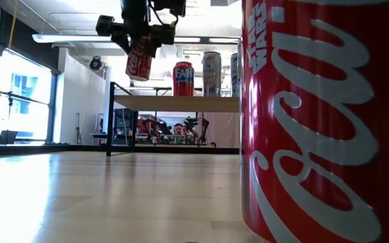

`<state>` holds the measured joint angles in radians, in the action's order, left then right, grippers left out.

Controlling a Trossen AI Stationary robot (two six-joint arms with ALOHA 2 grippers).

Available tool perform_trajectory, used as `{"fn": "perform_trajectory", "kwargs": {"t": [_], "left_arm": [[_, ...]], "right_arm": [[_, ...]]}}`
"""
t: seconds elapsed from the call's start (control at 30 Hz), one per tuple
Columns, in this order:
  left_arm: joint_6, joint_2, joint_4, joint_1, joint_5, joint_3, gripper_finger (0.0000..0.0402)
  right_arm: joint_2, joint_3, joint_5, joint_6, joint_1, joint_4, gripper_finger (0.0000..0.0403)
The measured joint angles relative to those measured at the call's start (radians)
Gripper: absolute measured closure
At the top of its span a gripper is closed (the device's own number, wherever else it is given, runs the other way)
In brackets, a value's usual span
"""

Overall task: Place canned beverage on shelf
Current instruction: Put the top red white soda can on the shelf

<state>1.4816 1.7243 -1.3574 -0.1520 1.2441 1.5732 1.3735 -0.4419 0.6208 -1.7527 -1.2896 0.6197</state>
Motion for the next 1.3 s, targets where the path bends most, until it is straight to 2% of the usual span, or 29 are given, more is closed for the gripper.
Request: {"fn": "perform_trajectory", "kwargs": {"t": [0.13,0.53,0.83,1.1,1.3], "left_arm": [[-0.005,-0.030,0.101,0.001,-0.014,-0.073,0.0158],[-0.182,-0.089,0.410,-0.006,-0.075,-0.205,0.0158],[-0.320,-0.089,0.504,-0.067,-0.111,-0.206,0.0158],[-0.500,-0.089,0.614,-0.145,-0.188,-0.206,0.0158],[-0.554,-0.089,0.625,-0.185,-0.227,-0.206,0.0159]], "right_arm": [[0.000,0.000,-0.001,0.000,0.000,0.000,0.0064],[0.000,0.000,0.000,0.000,0.000,0.000,0.0064],[0.000,0.000,0.000,0.000,0.000,0.000,0.0064],[0.000,0.000,0.000,0.000,0.000,0.000,0.0064],[0.000,0.000,0.000,0.000,0.000,0.000,0.0064]]}}
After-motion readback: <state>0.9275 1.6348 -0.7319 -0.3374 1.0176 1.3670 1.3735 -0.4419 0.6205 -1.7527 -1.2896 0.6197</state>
